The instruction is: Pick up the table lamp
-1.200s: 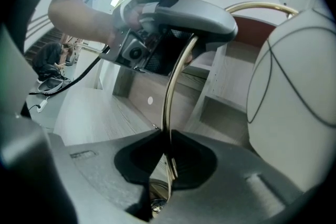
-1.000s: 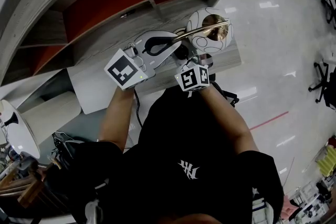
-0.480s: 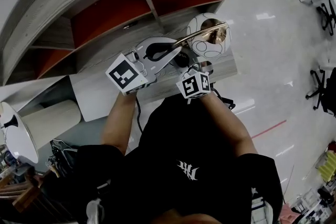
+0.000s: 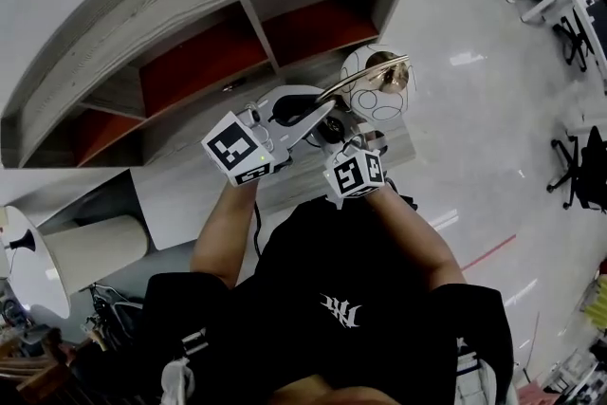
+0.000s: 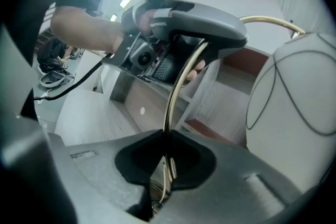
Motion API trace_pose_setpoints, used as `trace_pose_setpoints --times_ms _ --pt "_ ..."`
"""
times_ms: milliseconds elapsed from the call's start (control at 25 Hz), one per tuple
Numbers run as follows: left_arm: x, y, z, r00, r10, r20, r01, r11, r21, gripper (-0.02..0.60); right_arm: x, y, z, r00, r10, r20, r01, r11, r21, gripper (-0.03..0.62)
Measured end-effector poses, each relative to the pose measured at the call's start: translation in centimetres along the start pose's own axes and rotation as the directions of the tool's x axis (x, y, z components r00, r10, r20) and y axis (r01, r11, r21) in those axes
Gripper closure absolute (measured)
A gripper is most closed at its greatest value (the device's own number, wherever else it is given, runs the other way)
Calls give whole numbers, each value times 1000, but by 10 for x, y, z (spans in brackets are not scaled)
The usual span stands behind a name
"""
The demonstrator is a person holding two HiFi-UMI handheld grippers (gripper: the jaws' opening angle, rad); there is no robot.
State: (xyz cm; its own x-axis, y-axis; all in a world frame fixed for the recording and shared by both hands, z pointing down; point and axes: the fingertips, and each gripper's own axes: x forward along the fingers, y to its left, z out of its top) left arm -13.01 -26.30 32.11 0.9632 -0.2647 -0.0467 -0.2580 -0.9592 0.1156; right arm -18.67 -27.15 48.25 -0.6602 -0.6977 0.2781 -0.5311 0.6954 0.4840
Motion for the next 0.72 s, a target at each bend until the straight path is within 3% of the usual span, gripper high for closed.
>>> trace_pose_setpoints --times_ms 720 --pt "1 -23 71 999 -2 54 -1 999 55 575 -28 -33 55 999 -18 46 22 995 -97 562"
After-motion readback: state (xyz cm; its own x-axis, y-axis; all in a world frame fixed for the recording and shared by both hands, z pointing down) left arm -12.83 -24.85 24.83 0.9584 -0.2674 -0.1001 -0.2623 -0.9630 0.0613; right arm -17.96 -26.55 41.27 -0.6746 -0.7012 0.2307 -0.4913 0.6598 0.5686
